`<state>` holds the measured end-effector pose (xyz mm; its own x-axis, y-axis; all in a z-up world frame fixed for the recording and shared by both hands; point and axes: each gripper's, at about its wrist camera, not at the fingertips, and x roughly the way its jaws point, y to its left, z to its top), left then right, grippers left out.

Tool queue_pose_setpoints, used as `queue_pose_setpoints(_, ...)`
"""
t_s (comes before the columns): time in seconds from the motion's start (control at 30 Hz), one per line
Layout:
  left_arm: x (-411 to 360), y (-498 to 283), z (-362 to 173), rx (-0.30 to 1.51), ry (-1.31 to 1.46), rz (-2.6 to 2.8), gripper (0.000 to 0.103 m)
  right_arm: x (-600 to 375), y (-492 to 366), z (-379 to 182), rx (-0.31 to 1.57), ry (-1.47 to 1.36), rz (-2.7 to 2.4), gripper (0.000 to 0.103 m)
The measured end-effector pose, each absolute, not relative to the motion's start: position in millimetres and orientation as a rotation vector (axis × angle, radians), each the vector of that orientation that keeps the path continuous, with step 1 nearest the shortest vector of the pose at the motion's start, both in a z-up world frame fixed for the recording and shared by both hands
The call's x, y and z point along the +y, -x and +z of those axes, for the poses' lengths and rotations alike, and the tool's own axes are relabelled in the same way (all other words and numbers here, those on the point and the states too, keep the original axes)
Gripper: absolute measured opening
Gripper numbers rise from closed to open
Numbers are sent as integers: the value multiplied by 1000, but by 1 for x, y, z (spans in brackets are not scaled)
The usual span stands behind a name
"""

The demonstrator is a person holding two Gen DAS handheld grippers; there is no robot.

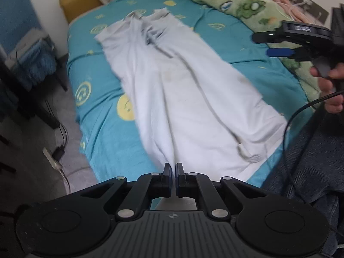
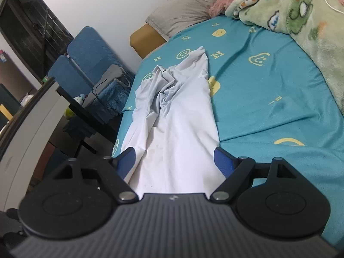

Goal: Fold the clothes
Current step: 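Press and smooth the folded T-shirt with the left gripper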

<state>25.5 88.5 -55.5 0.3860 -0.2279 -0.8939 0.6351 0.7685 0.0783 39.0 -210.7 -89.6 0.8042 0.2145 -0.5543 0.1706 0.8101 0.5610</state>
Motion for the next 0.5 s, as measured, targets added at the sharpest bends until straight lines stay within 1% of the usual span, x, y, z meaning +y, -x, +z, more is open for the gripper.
queue_pose_setpoints(0.1, 62, -14, -46, 1023, -461, -587, 3, -217, -34, -90, 650, -641, 27, 82)
queue_pose_setpoints(0.23, 36, -5, -58, 1036, -460, -581, 3, -227, -27, -94, 667, -656, 21, 82)
queue_pose_setpoints(0.37, 13, -3, -84, 1073, -421, -593, 3, -231, -23, -101, 693, -665, 34, 82)
queue_pose_setpoints(0.43, 3, -2, -103, 1133, -377, -629, 3, -232, -23, -104, 712, -673, 43, 82)
queue_pose_setpoints(0.5, -3, 0, -120, 1208, -310, -660, 6, -233, -25, -110, 744, -692, 56, 82)
